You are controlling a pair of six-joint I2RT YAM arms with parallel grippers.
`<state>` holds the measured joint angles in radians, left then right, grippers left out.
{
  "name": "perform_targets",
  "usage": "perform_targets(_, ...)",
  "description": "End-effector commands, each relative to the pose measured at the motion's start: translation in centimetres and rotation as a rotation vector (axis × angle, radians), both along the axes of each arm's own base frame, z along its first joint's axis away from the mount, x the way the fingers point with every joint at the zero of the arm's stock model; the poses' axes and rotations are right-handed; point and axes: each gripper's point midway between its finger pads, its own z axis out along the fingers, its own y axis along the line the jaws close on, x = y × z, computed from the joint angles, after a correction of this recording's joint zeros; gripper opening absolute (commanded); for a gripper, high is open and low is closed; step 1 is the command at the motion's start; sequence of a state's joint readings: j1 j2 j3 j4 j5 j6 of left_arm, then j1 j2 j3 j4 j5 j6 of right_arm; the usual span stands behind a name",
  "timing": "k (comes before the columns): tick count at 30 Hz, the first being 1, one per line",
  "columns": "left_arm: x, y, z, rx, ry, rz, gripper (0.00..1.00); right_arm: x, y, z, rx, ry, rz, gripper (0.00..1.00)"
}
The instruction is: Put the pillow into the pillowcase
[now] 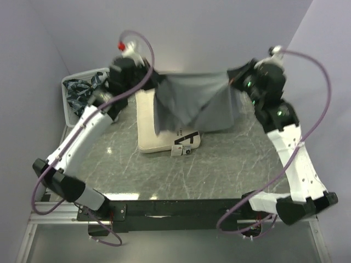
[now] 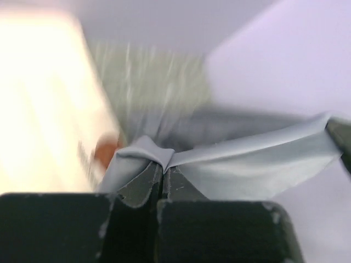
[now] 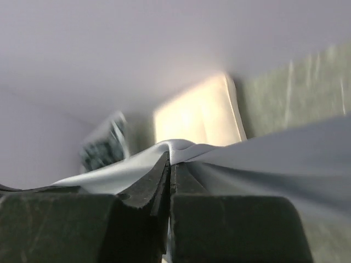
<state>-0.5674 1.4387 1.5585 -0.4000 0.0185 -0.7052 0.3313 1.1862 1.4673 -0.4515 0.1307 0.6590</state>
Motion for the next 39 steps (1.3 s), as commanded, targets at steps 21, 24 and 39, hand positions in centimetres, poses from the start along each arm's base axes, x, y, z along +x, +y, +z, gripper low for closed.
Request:
perform_targets(21, 10.6, 19.6, 5.4, -0.179, -0.039, 0.313, 0.02, -6.1, 16.5, -8.3, 0.045, -0.009, 0.398, 0.0)
perform_targets(24, 9.9, 21.4, 1.6, -0.172, 0.03, 0.36, 0.07, -10.3, 22.0, -14.8, -0.05, 0.083, 0.521, 0.21)
perform_targets(39, 3.4, 19.1, -7.7, 0.039, 0.117, 0.426, 0.78, 2.1, 1.4, -15.7, -0.18, 0.206, -0.019, 0.84)
